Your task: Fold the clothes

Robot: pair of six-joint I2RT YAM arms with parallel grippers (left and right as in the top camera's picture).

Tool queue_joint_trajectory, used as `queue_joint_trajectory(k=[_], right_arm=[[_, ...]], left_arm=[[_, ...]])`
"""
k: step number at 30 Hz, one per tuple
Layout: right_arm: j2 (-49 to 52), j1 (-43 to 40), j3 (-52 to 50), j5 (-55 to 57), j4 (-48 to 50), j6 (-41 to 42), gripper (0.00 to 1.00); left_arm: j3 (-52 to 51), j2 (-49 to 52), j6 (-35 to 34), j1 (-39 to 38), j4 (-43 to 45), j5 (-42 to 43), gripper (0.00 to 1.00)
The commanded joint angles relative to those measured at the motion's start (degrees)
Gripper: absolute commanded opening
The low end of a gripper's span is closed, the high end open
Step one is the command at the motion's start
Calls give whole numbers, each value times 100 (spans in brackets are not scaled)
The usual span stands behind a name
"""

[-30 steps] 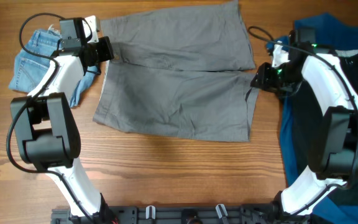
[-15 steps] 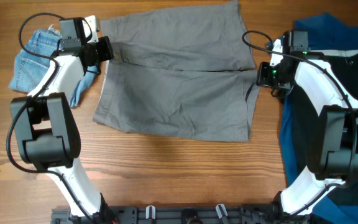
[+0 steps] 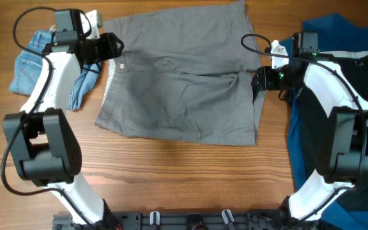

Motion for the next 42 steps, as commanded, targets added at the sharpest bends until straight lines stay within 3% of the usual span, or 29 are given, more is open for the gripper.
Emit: queue_joint_trajectory(k=[1, 2, 4, 6, 14, 21, 23, 25, 26, 29, 33, 34, 35, 36, 37, 40, 42], right_arm=[[175, -4, -15, -297, -251, -317, 47], [175, -4, -15, -297, -372, -299, 47], [162, -4, -15, -280, -555, -125, 46], [146, -44, 20, 343, -820, 765, 46], [-501, -61, 17, -70, -1012, 356, 50], [11, 149, -31, -133, -72, 317, 52], [168, 201, -31, -136, 4, 474, 42], [214, 201, -31, -197, 17, 614, 22], [203, 188, -11, 177, -42, 826, 6], [131, -50, 181, 1600, -494, 1556, 4], [87, -398, 295, 1851, -535, 1816, 4], [87, -466, 295, 1812, -562, 1814, 5], [87, -485, 295, 1751, -592, 1781, 15], [87, -487, 295, 1676, -643, 1687, 39], [87, -487, 299, 1637, -737, 1582, 49], [61, -490, 299, 1637, -1019, 1580, 50], [-103, -487, 299, 1486, -1086, 1471, 49]], left_arm=[[52, 160, 236, -214, -190, 72, 16], [50, 264, 337, -267, -188, 66, 6], [50, 433, 345, -339, -144, -105, 4], [50, 704, 343, -382, -94, -162, 4], [50, 1453, 289, -382, 387, -170, 4], [50, 1462, 127, -363, 546, -426, 4], [50, 1464, 127, -363, 566, -428, 4], [50, 1462, 127, -363, 595, -428, 4], [50, 1464, 125, -363, 614, -426, 4], [50, 1464, 125, -363, 656, -428, 4], [50, 1464, 125, -361, 682, -577, 4], [50, 1464, 125, -361, 680, -577, 4], [50, 1464, 125, -361, 682, -577, 4], [50, 1464, 122, -361, 697, -575, 4], [50, 1464, 120, -363, 704, -575, 5], [96, 1445, 103, -356, 715, -544, 23], [243, 1351, 105, -356, 509, -527, 28]])
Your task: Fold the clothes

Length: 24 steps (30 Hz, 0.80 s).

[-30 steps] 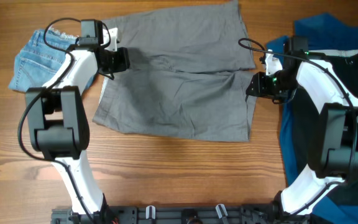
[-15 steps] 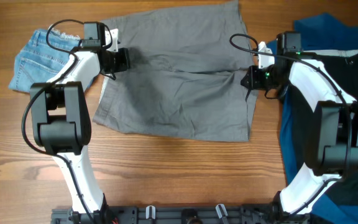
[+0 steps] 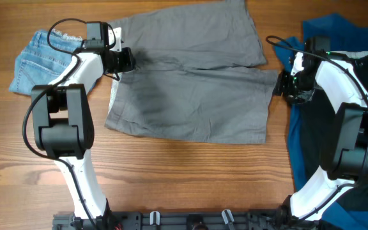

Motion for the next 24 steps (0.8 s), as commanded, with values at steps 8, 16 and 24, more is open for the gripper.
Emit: queue_joint_trajectory(k=[8, 16, 24], right_arm=[[-1261, 24, 109, -1860, -387, -444, 46], [-2697, 120, 92, -1639, -1425, 459, 51], [-2643, 570, -1513, -1248, -1344, 1119, 50]], left_arm=[[568, -1683, 57, 129, -1652, -181, 62], [380, -2732, -46, 1082, -4809, -494, 47], [-1604, -2732, -212, 1222, -4728, -428, 46]])
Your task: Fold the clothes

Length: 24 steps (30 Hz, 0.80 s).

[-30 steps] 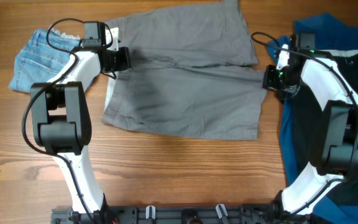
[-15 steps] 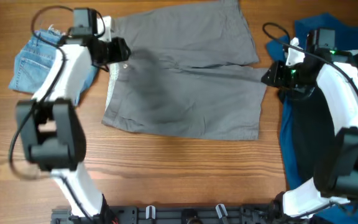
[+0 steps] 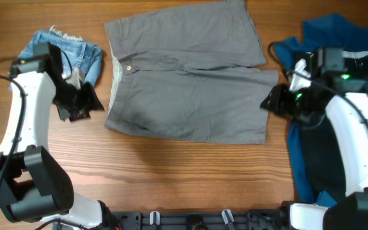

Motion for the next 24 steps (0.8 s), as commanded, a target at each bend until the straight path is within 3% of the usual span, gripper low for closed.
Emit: queue_joint_trajectory(k=[1, 5, 11, 14, 16, 19, 24], right_arm=[[81, 48, -750, 146, 323, 483, 51], [81, 48, -1263, 144, 621, 479, 51], [81, 48, -1366, 151, 885, 463, 51], [81, 50, -1366, 369, 903, 463, 51], [81, 48, -1366, 404, 905, 439, 51], [81, 48, -1366, 407, 907, 439, 51], [81, 48, -1366, 428, 929, 339, 51]], left_arm=[[-857, 31, -212, 0, 350, 9, 47], [-2044, 31, -951, 2, 1797, 31, 48], [-2859, 31, -1784, -11, 3407, 98, 53], [-2914, 31, -1818, -9, 3558, 94, 49], [-2914, 26, -1814, -9, 3536, 348, 39], [-2911, -105, -1792, 31, 3316, 955, 37], [-2863, -848, -1469, 382, 3119, 949, 39]])
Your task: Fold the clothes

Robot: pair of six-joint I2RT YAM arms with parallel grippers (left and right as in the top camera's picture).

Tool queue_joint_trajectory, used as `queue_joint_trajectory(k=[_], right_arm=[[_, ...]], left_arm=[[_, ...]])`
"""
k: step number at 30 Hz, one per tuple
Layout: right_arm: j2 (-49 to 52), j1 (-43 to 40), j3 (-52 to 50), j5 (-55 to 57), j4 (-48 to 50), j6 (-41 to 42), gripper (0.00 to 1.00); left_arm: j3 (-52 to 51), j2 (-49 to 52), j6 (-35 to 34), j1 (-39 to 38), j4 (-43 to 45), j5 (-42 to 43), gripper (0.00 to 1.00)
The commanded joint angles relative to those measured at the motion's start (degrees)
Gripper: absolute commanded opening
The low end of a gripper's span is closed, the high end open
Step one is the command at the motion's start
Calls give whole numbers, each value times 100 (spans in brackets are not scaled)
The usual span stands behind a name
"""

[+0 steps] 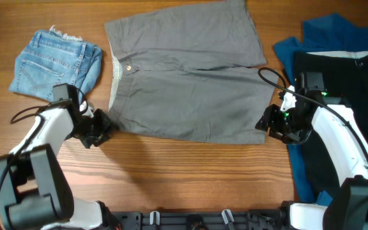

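Note:
Grey shorts (184, 83) lie spread flat in the middle of the table, waistband to the left, legs to the right. My left gripper (102, 130) sits low at the near left corner of the shorts, by the waistband, and looks open with no cloth in it. At the near right hem corner is my right gripper (265, 125), also apparently open and touching or just beside the cloth edge.
Folded blue denim shorts (56, 61) lie at the far left. A blue garment (312, 38) and a black garment (356, 115) are piled along the right edge, under the right arm. Bare wooden table (171, 179) runs along the front.
The left gripper went from left of the waistband, beside the denim, down to the shorts' near left corner. The right gripper shifted down and left to the near right corner. The shorts have not moved.
At first both grippers were at the two sides of the rumpled grey shorts. Then the shorts lay shifted right and flatter, grippers still at their edges. After that both grippers stood off the cloth. Now each is at a near corner.

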Motion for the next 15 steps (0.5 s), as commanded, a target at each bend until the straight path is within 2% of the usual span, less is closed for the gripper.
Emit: queue_joint_trajectory(k=[1, 6, 9, 11, 15], right_arm=[[28, 17, -46, 118, 50, -31, 51], [28, 17, -46, 227, 142, -28, 51], [28, 17, -46, 315, 136, -26, 51], [28, 17, -46, 337, 136, -26, 51], [35, 20, -92, 813, 214, -66, 51]], left_arm=[[-9, -584, 177, 238, 61, 46, 40], [-188, -291, 164, -92, 614, -122, 50], [-492, 109, 127, -271, 1003, -142, 52], [-538, 393, 131, -264, 1045, -197, 50], [-540, 546, 131, -264, 1093, -616, 39]])
